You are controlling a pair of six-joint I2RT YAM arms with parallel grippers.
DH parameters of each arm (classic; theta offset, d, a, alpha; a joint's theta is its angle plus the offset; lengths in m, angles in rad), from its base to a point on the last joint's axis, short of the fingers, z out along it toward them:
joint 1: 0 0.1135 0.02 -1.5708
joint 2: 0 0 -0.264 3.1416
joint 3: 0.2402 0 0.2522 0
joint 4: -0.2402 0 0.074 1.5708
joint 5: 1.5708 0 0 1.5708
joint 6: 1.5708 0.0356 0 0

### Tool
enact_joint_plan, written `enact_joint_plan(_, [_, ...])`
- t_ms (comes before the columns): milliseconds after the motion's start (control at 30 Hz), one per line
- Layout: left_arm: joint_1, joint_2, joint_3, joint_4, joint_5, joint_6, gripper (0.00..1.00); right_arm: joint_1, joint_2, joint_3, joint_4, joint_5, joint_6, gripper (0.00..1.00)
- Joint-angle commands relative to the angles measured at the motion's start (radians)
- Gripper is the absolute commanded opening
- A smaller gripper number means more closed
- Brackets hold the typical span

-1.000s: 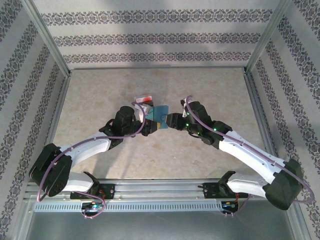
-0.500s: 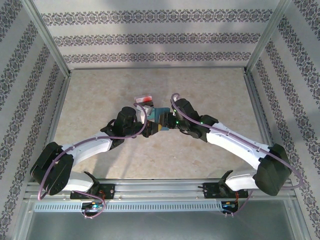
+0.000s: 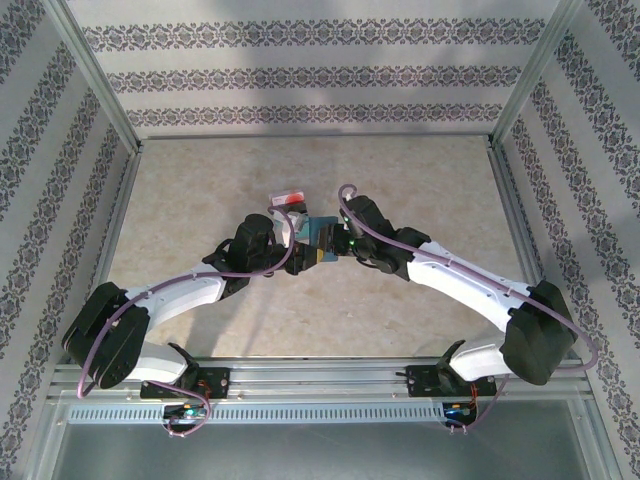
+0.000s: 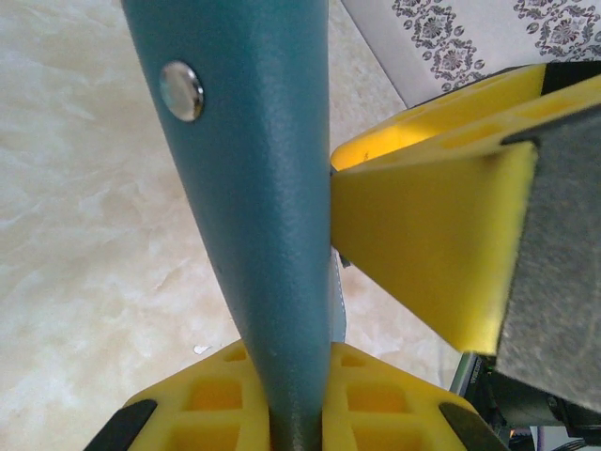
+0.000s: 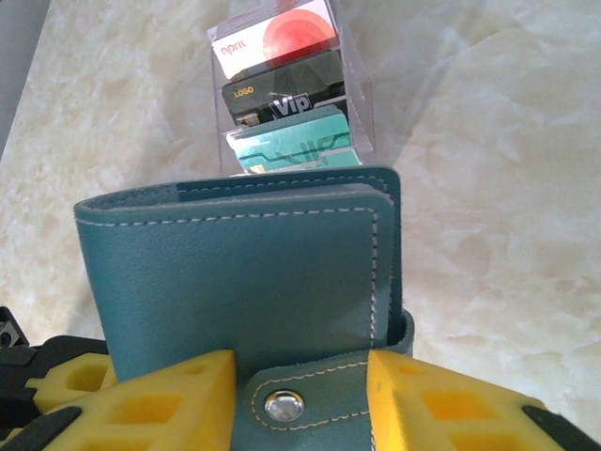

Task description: Take the credit cards out of the card holder

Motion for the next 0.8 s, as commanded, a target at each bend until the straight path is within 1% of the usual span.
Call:
enact_joint_plan(0, [-0.015,-0.051,0.018,0.114,0.035,0.005,0.0,-0.012,0.014,-0.022,0.002,0.011,0.009,0.37])
enact_joint_plan(167, [-0.016,-0.052,0.021,0.112,0.031,0.004,0.0,-0.017,0.02,-0.021,-0.015,0.015,0.002,0.27])
enact_joint_plan(233, [-0.015,-0.051,0.023,0.102,0.025,0.006,0.0,-0.019,0.018,-0.02,-0.02,0.018,-0.003,0.21])
enact_joint_plan(400, [-0.014,-0.057,0.026,0.067,-0.009,0.015,0.0,-0.026,-0.01,-0.028,-0.031,0.031,-0.011,0.09])
enact_joint_plan(600, [-0.008,-0.053,0.027,0.029,-0.047,0.022,0.0,-0.053,-0.069,-0.061,-0.031,0.025,-0.021,0.0])
enact_joint_plan(733, [-0.001,-0.049,0.024,0.028,-0.045,0.021,0.0,-0.076,-0.114,-0.092,-0.018,-0.009,-0.044,0.0])
enact_joint_plan(767, [0.001,-0.051,0.025,0.024,-0.043,0.025,0.0,-0.087,-0.129,-0.101,-0.019,-0.02,-0.055,0.08])
